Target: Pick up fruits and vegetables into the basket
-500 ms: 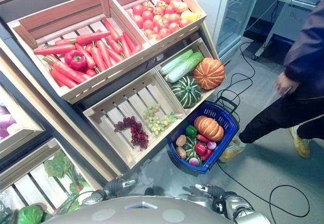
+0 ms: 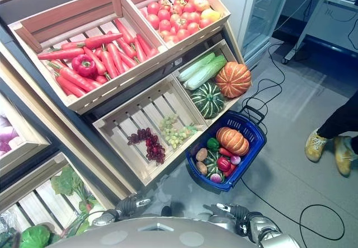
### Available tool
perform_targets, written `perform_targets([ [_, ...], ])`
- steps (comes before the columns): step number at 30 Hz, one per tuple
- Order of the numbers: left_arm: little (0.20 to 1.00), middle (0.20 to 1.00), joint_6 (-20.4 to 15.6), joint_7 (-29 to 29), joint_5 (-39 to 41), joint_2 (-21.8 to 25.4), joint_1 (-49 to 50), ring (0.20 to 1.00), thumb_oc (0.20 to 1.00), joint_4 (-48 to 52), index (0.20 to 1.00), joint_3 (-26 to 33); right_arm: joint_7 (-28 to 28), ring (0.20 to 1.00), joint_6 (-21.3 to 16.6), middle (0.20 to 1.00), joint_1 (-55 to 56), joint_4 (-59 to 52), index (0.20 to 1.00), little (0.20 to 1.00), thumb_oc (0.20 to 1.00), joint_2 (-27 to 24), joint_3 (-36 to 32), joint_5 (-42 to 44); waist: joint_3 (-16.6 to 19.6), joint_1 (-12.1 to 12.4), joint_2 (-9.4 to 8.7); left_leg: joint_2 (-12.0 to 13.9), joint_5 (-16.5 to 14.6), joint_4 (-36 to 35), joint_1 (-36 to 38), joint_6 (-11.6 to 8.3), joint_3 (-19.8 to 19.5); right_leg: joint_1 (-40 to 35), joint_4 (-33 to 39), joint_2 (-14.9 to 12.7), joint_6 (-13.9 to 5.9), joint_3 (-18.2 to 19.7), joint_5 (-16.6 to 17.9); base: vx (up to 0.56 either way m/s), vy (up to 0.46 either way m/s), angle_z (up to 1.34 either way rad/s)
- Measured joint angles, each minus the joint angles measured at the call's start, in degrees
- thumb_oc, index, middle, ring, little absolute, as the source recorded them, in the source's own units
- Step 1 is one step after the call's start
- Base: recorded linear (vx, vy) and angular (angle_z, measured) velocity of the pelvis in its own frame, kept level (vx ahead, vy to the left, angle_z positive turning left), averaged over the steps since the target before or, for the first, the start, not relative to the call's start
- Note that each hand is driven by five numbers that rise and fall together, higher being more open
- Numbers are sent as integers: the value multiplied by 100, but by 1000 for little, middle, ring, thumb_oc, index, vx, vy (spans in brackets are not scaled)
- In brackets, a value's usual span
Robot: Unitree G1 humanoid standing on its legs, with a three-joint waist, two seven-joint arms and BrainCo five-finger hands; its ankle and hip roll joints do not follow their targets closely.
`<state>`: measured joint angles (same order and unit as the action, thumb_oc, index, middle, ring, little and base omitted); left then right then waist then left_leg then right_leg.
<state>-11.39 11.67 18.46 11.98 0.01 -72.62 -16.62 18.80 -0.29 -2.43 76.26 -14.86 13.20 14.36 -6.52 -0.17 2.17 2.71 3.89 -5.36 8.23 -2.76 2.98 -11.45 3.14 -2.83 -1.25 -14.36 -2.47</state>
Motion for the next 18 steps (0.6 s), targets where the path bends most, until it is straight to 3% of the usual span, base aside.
perform_targets([
  [4,1000,1000,-47,-17,-37,-4,0,1000,1000,46,1000,-47,0,1000,0,1000,-23,-1,1000,1000,1000,-26,0,0,-60,3,33,-1,1,0,-6,-1,-14,-2,1,1,0,-15,0,0,0,0],
  [6,1000,1000,-239,-153,-123,-3,2,1000,1000,49,1000,-86,-2,1000,-18,1000,-30,-2,1000,1000,1000,-28,0,-1,-85,0,34,-1,1,1,-9,-2,-17,-1,1,2,0,-16,0,0,0,0],
  [12,1000,1000,-1400,-1249,-311,88,-13,1000,1000,783,1000,-148,-57,1000,-233,1000,-43,-100,1000,1000,1000,-76,0,24,-212,10,54,-2,8,1,-35,-5,-35,10,-2,4,-1,-31,-1,4,-4,1],
  [16,1000,1000,-2106,-2071,-1140,603,-106,1000,1000,2045,1000,-151,-67,1000,-384,1000,-25,-471,1000,1000,1000,-259,-18,129,-272,10,103,3,15,5,-50,-13,-62,9,9,15,0,-47,-1,58,-28,2],
  [18,1000,1000,-2176,-2245,-1366,756,-135,1000,1000,2353,1000,-152,-66,1000,-435,1000,-22,-540,1000,1000,1000,-310,-32,146,-283,9,123,2,15,4,-50,-13,-61,8,14,15,0,-47,-1,57,-28,0],
])
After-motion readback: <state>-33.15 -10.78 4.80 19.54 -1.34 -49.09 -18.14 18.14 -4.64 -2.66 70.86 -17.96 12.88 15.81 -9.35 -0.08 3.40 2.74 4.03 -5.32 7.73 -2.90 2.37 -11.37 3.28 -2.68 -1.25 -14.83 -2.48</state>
